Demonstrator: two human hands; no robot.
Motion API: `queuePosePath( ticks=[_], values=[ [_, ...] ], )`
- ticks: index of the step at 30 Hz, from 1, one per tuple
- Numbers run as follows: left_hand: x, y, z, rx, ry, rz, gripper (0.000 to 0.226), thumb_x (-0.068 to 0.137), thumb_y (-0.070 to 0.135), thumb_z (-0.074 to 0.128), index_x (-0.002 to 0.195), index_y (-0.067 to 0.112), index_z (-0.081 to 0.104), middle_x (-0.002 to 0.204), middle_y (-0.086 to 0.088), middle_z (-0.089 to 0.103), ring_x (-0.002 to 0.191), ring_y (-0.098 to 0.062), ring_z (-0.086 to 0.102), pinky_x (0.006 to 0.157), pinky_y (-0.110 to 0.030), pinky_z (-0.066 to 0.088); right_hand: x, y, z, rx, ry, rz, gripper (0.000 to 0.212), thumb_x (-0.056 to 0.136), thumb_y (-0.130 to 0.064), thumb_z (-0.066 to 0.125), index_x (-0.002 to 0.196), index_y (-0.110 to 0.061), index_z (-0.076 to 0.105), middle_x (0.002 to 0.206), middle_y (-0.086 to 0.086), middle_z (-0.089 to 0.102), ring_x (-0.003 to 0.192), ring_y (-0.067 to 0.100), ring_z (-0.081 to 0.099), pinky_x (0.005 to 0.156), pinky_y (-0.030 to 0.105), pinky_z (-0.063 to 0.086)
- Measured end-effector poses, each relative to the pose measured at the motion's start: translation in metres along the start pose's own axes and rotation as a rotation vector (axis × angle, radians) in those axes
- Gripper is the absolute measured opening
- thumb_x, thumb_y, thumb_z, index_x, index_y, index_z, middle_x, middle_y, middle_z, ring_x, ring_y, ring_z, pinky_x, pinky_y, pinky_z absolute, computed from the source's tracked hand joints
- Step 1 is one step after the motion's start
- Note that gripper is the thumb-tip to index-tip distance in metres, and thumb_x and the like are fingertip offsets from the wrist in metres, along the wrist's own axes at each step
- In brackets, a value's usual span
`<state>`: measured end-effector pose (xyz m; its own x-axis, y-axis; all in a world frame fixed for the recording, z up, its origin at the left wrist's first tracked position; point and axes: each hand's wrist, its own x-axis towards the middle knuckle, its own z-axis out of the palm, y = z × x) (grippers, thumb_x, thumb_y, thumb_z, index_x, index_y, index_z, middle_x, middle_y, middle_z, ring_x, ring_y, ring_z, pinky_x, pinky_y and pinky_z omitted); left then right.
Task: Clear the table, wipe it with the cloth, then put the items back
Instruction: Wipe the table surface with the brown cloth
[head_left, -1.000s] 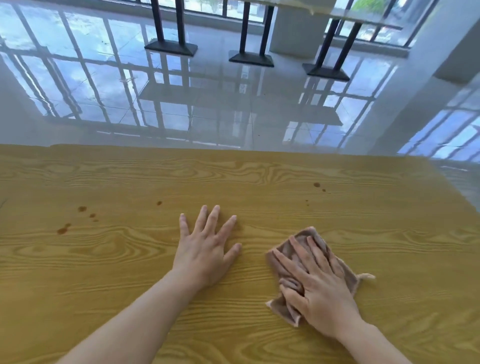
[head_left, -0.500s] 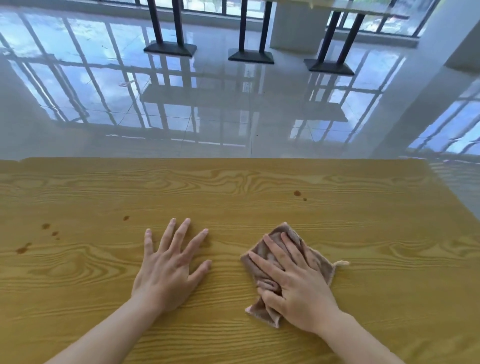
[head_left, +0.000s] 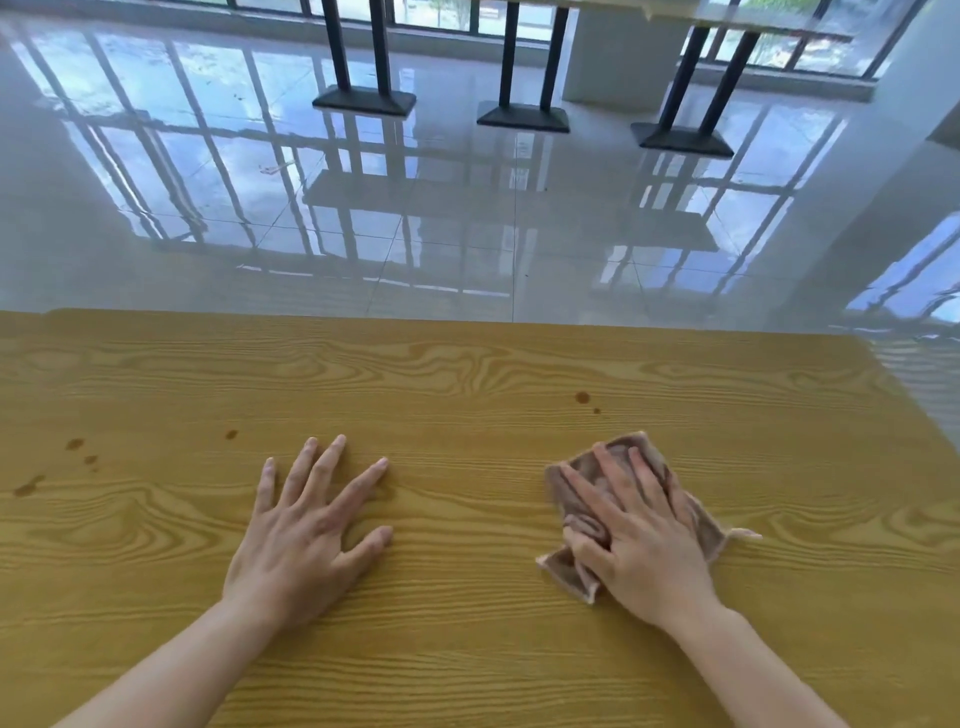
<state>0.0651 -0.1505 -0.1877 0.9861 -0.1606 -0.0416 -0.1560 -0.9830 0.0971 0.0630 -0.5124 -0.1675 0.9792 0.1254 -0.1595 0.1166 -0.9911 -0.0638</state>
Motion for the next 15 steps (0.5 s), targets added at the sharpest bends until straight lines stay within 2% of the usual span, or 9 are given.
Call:
queuePosePath(
  ticks=[3, 5, 7, 10, 12, 14, 15],
  values=[
    [0.0, 0.001, 0.0, 0.01, 0.006, 0.001, 0.069, 0.087, 0.081, 0.011, 0.15, 0.055, 0.002, 0.166, 0.001, 0.004, 0.152, -0.021, -0.01, 0.121, -0.057, 0.002, 0.066, 0.035, -0.009, 0.069, -0.03, 0.283, 0.065, 0.09, -0.075, 0.016, 0.145, -0.061, -0.015, 0.164, -0.013, -0.021, 0.15, 0.02, -0.023, 0.12, 0.052, -0.011],
    [0.0, 0.0, 0.002, 0.018, 0.005, 0.007, 0.069, 0.086, 0.081, 0.009, 0.15, 0.056, -0.002, 0.166, 0.002, 0.0, 0.152, -0.02, -0.013, 0.121, -0.056, 0.0, 0.107, 0.024, -0.013, 0.125, -0.041, 0.349, 0.066, 0.091, -0.074, 0.015, 0.149, -0.057, -0.01, 0.165, -0.009, -0.018, 0.151, 0.027, -0.019, 0.119, 0.058, -0.011],
    [0.0, -0.001, 0.002, 0.012, 0.015, 0.01, 0.069, 0.086, 0.081, 0.01, 0.149, 0.057, -0.001, 0.166, 0.002, 0.0, 0.152, -0.019, -0.013, 0.121, -0.056, 0.0, 0.121, -0.004, -0.015, 0.119, -0.043, 0.296, 0.065, 0.092, -0.072, 0.012, 0.15, -0.055, -0.011, 0.165, -0.006, -0.019, 0.15, 0.031, -0.02, 0.118, 0.06, -0.012],
    [0.0, -0.002, 0.002, 0.015, 0.009, 0.021, 0.069, 0.087, 0.081, 0.011, 0.15, 0.056, 0.0, 0.166, 0.002, 0.003, 0.152, -0.02, -0.011, 0.121, -0.057, 0.003, 0.07, -0.041, -0.005, 0.065, 0.003, -0.016, 0.062, 0.093, -0.069, 0.013, 0.147, -0.059, -0.017, 0.162, -0.011, -0.026, 0.149, 0.026, -0.027, 0.118, 0.056, -0.016],
    [0.0, -0.004, 0.003, 0.014, 0.004, 0.017, 0.069, 0.088, 0.08, 0.013, 0.151, 0.054, 0.002, 0.166, 0.001, 0.005, 0.152, -0.021, -0.009, 0.12, -0.058, 0.005, 0.024, -0.037, 0.001, 0.057, 0.01, -0.159, 0.063, 0.092, -0.069, 0.017, 0.144, -0.062, -0.017, 0.16, -0.016, -0.029, 0.147, 0.018, -0.031, 0.119, 0.052, -0.016],
    [0.0, -0.002, 0.002, 0.026, -0.001, 0.019, 0.07, 0.089, 0.08, 0.014, 0.152, 0.052, 0.004, 0.166, -0.001, 0.007, 0.153, -0.023, -0.007, 0.12, -0.059, 0.007, 0.022, -0.004, -0.001, 0.016, -0.015, -0.119, 0.062, 0.093, -0.07, 0.015, 0.142, -0.063, -0.022, 0.159, -0.014, -0.031, 0.147, 0.017, -0.031, 0.12, 0.052, -0.014],
    [-0.001, -0.002, 0.003, 0.032, -0.009, 0.021, 0.071, 0.089, 0.079, 0.015, 0.153, 0.051, 0.005, 0.166, -0.001, 0.007, 0.153, -0.023, -0.006, 0.12, -0.059, 0.007, 0.04, 0.012, -0.004, 0.004, -0.025, -0.028, 0.062, 0.093, -0.07, 0.014, 0.142, -0.062, -0.023, 0.16, -0.012, -0.03, 0.147, 0.018, -0.03, 0.12, 0.053, -0.013]
  ],
)
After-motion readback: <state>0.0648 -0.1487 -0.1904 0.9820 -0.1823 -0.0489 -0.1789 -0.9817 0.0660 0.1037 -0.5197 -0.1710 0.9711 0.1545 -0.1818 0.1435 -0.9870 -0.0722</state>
